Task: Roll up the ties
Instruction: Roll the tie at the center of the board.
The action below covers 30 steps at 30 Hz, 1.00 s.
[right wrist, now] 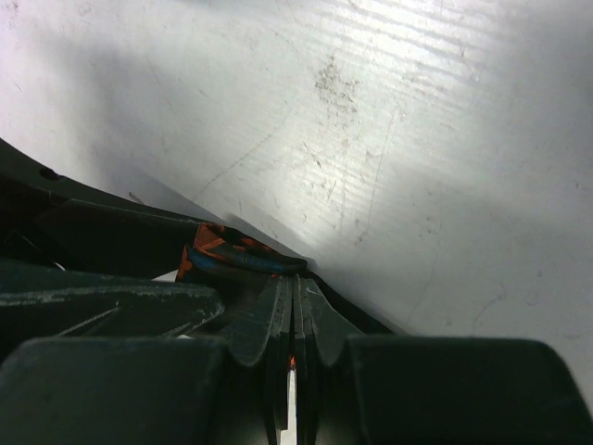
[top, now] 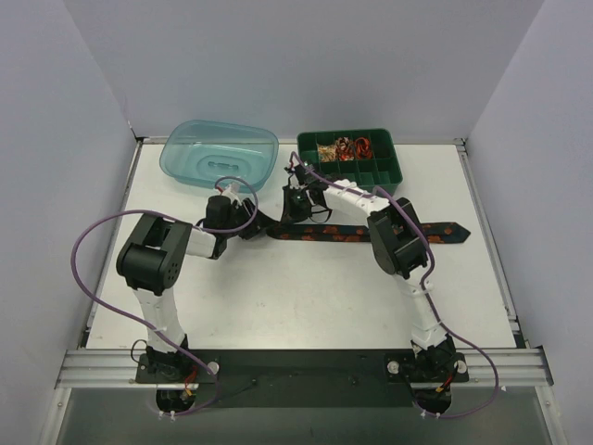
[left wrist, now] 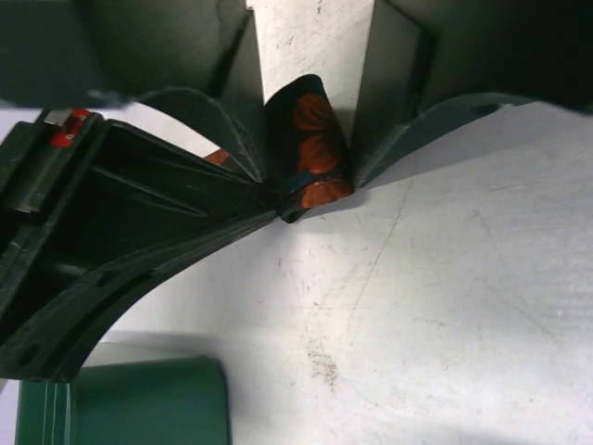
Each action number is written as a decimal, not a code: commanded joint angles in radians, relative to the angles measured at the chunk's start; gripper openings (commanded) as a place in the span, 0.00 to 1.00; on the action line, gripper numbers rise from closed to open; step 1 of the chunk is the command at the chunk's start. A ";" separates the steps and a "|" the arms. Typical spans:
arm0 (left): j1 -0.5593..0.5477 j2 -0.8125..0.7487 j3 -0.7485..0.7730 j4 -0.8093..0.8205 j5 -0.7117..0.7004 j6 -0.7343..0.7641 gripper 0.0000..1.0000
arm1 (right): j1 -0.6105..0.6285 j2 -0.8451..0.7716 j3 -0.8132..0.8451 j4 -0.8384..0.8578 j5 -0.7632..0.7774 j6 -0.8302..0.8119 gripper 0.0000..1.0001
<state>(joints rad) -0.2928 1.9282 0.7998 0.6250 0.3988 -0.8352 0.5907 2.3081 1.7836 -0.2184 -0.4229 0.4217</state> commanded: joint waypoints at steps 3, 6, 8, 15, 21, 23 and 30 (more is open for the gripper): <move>-0.022 0.081 -0.050 0.135 -0.002 -0.130 0.42 | 0.015 -0.099 -0.065 0.016 0.030 0.012 0.00; -0.034 0.080 -0.051 0.166 -0.031 -0.140 0.40 | 0.018 -0.116 -0.093 0.027 0.033 0.015 0.00; -0.039 0.071 -0.065 0.188 -0.041 -0.143 0.38 | 0.017 -0.128 -0.110 0.033 0.038 0.015 0.00; -0.039 0.045 -0.045 0.168 -0.034 -0.102 0.11 | 0.018 -0.161 -0.145 0.045 0.039 0.017 0.00; -0.039 0.014 0.005 0.004 -0.046 -0.018 0.00 | 0.020 -0.187 -0.161 0.047 0.033 0.012 0.00; -0.040 -0.006 0.024 -0.091 -0.061 0.034 0.00 | 0.020 -0.191 -0.165 0.047 0.032 0.011 0.00; -0.060 -0.096 0.079 -0.330 -0.198 0.201 0.00 | 0.021 -0.167 -0.170 0.053 0.026 0.017 0.00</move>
<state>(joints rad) -0.3397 1.9083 0.8394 0.4931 0.3183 -0.7765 0.5983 2.1857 1.6150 -0.1612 -0.3862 0.4294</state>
